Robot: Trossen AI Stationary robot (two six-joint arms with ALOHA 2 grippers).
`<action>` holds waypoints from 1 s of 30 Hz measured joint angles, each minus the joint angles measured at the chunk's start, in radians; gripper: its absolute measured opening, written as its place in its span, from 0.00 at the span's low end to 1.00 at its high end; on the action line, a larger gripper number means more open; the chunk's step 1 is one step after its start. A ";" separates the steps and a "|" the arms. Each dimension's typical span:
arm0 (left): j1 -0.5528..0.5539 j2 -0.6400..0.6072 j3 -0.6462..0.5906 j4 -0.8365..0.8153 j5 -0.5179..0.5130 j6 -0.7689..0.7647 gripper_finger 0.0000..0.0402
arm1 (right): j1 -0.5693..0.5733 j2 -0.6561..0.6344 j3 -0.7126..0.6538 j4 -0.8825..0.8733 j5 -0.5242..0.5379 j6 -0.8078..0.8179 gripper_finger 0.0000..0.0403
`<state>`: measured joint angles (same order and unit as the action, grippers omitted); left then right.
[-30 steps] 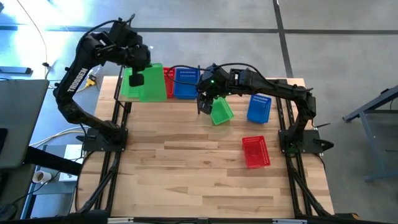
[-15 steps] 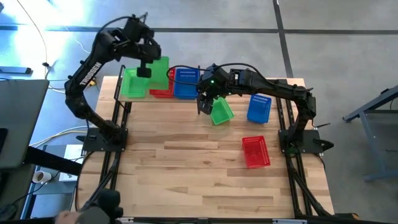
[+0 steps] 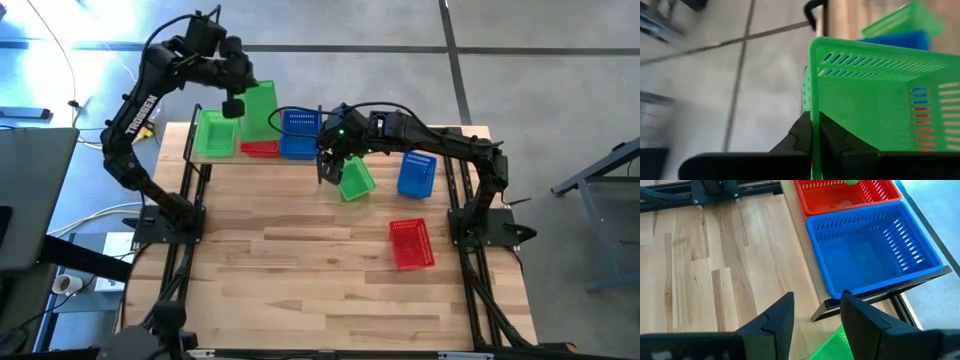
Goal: Stack baskets on shelf by color
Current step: Stack the bottom green basket on top of the green basket on the shelf
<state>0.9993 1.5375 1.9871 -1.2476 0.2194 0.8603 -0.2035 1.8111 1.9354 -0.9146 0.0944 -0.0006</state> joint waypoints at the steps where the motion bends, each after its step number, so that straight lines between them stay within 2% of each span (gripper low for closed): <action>1: -0.010 0.000 0.007 -0.017 0.000 -0.042 0.00 | 0.000 0.000 0.000 0.003 0.000 0.000 0.36; 4: -0.046 -0.003 0.018 -0.102 -0.020 -0.146 0.00 | 0.000 0.000 0.000 0.006 0.003 -0.004 0.36; 6: -0.057 -0.008 0.018 -0.190 -0.048 -0.158 0.00 | -0.001 0.000 0.000 0.006 0.004 -0.004 0.36; 9: -0.058 -0.018 0.018 -0.297 -0.131 -0.202 0.00 | -0.002 0.000 0.000 0.007 0.006 -0.003 0.36; 13: -0.043 -0.034 0.008 -0.317 -0.203 -0.253 0.00 | -0.002 0.000 0.000 0.015 0.006 -0.001 0.36; 20: 0.006 -0.094 0.008 -0.321 -0.341 -0.214 0.00 | -0.002 0.000 0.000 0.016 0.006 0.000 0.36; 27: 0.016 -0.113 0.008 -0.323 -0.471 -0.024 0.00 | -0.002 0.000 0.000 0.020 0.005 0.000 0.36; 30: 0.016 -0.110 0.008 -0.324 -0.488 0.014 0.00 | -0.002 0.000 0.000 0.030 0.005 0.000 0.36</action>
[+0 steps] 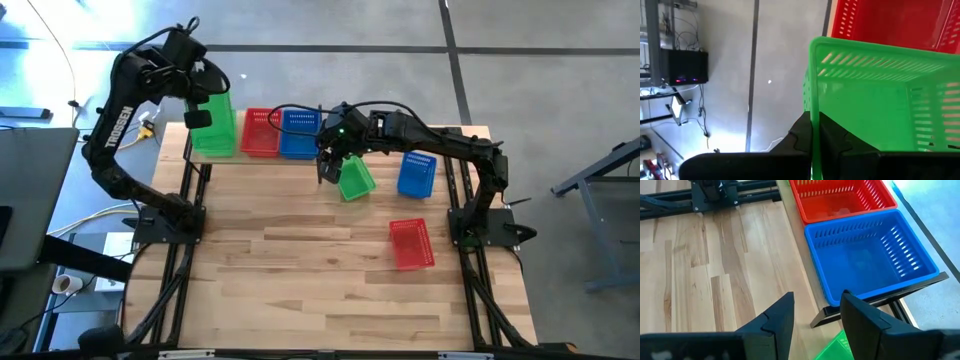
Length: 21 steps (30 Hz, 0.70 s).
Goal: Stack baskets on shelf by color
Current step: Stack the bottom green basket on top of the green basket on the shelf
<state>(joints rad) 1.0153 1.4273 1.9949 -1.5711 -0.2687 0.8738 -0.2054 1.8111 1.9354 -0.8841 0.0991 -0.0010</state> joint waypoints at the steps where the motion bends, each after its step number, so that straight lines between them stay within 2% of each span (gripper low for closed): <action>1: 0.000 0.006 0.000 0.000 -0.001 0.004 0.00 | 0.000 0.000 0.000 0.003 0.000 0.000 0.36; 10: 0.006 0.059 -0.001 0.000 0.001 0.031 0.00 | 0.000 0.000 0.000 0.007 -0.002 0.000 0.36; 13: 0.023 0.066 -0.002 0.000 0.041 0.030 0.00 | 0.000 0.000 0.000 0.006 -0.002 -0.003 0.36; 21: 0.055 0.065 -0.099 -0.001 0.078 -0.023 0.00 | 0.000 0.000 0.000 -0.001 -0.002 -0.007 0.36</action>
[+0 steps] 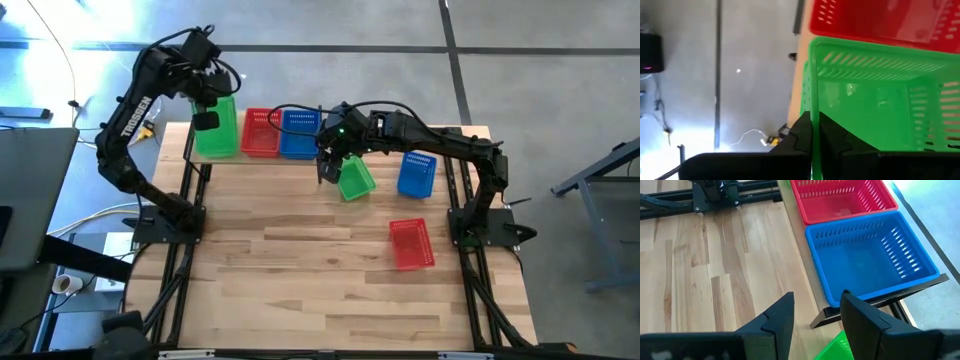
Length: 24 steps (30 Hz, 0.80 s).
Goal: Stack baskets on shelf by color
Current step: Stack the bottom green basket on top of the green basket on the shelf
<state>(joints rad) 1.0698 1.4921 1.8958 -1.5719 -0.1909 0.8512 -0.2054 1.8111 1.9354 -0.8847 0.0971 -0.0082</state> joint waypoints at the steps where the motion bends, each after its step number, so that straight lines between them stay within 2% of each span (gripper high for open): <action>1: 0.000 0.000 -0.009 0.000 -0.004 0.014 0.00 | 0.000 0.000 0.000 -0.001 0.000 0.000 0.36; 14: -0.001 -0.002 -0.076 0.001 0.002 0.016 0.00 | 0.000 0.000 0.000 -0.002 0.000 0.000 0.36; 24: -0.001 -0.002 -0.082 0.001 -0.001 0.014 0.03 | 0.000 0.000 0.000 -0.004 0.000 0.000 0.36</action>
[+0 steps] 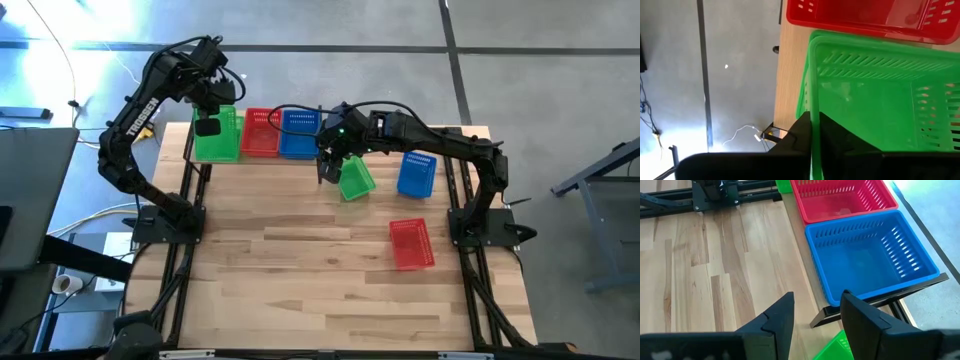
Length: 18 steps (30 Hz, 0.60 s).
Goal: Stack baskets on shelf by color
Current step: Stack the bottom green basket on top of the green basket on the shelf
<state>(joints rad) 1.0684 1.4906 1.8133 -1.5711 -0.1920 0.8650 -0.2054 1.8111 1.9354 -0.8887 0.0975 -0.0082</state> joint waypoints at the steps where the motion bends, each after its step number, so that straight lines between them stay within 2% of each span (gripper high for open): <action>1: 0.000 0.000 0.000 0.000 -0.001 -0.001 0.03 | 0.000 0.000 0.000 -0.002 0.000 0.000 0.36; 13: 0.000 0.000 0.000 0.016 -0.004 -0.036 0.15 | 0.000 0.000 0.000 -0.010 0.000 0.000 0.36; 18: -0.001 0.000 0.000 0.037 -0.044 -0.054 0.19 | 0.000 0.000 0.000 -0.010 0.000 0.000 0.36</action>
<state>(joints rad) 1.0676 1.4906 1.8133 -1.5336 -0.2361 0.8113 -0.2054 1.8111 1.9354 -0.8986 0.0975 -0.0082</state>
